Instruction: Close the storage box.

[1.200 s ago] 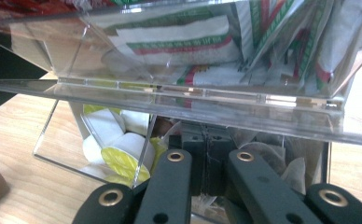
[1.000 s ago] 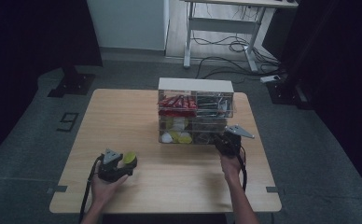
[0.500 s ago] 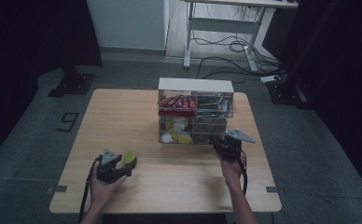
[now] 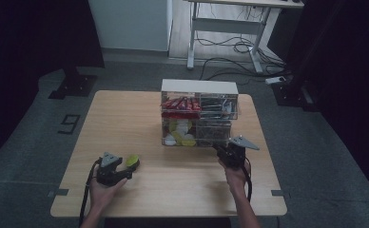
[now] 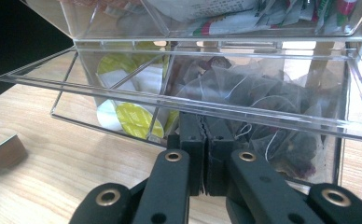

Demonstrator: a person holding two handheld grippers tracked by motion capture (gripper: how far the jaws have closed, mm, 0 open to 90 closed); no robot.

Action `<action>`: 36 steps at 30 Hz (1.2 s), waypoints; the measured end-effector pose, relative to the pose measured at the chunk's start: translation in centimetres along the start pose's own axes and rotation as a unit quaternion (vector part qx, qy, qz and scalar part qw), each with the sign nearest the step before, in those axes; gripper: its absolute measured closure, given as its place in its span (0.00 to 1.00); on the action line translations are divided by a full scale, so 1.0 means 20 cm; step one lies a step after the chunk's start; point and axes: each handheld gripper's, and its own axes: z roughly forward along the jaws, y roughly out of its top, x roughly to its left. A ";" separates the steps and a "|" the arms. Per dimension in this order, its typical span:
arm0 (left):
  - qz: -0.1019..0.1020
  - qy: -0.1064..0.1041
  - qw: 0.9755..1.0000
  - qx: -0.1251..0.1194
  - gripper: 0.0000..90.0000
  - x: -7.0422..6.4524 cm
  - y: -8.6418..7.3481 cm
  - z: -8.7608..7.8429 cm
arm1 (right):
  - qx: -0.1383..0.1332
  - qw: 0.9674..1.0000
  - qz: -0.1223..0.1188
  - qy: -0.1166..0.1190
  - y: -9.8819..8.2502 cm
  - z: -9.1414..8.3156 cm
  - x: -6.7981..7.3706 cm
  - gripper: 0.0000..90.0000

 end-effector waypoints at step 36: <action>-0.001 0.004 1.000 0.005 0.36 0.00 -0.02 0.00 | 0.034 0.999 0.015 0.003 -0.09 0.03 -0.05 0.96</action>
